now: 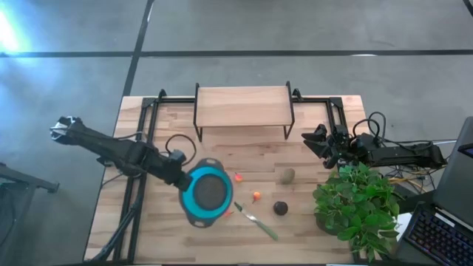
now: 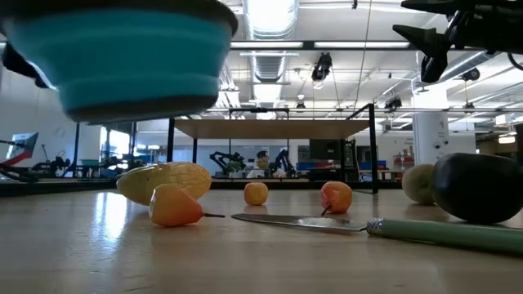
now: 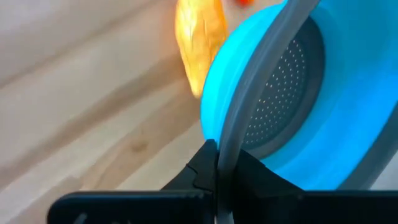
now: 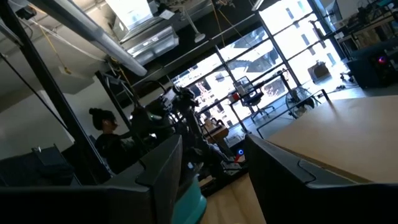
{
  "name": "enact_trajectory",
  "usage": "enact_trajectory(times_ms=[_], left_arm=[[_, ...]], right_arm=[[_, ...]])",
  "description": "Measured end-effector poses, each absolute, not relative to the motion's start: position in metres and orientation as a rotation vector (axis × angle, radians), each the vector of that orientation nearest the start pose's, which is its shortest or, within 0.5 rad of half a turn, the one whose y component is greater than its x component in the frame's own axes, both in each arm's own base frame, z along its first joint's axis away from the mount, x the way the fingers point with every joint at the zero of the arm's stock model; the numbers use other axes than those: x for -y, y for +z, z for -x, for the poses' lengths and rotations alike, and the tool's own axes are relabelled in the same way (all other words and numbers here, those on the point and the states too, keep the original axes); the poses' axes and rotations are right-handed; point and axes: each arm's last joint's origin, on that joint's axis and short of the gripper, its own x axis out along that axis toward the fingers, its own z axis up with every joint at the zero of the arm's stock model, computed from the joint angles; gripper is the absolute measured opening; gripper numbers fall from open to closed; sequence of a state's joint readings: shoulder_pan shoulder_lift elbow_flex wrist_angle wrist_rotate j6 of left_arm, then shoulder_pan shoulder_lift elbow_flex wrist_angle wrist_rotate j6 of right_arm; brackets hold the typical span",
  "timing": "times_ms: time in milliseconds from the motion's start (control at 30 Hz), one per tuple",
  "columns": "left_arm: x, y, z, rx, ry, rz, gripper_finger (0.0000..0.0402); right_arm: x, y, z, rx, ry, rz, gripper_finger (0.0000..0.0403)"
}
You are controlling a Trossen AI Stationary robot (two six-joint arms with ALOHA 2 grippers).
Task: Pick & Place Fruit
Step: Put the blue strainer bowl on the shelf
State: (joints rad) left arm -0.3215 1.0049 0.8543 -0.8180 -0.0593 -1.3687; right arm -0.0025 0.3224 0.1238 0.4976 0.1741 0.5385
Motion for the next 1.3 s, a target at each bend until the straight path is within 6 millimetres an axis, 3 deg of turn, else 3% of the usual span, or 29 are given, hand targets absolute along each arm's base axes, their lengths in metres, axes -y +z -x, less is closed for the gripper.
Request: enact_trajectory(times_ms=[500,900,1300], left_arm=[[0.012,0.278,-0.197,-0.613,0.595,0.999,0.0019],[-0.032,0.283,-0.211,-0.450,0.660,1.003,0.0019],[-0.062,0.295,-0.214,-0.273,0.675,1.040,0.0019]], right_arm=[[0.005,0.226,-0.114,0.339,-0.092,-0.559,0.0196],[0.005,0.226,-0.114,0.340,-0.094,-0.560,0.0170],[0.005,0.224,-0.114,0.317,-0.100,-0.558,0.0150]])
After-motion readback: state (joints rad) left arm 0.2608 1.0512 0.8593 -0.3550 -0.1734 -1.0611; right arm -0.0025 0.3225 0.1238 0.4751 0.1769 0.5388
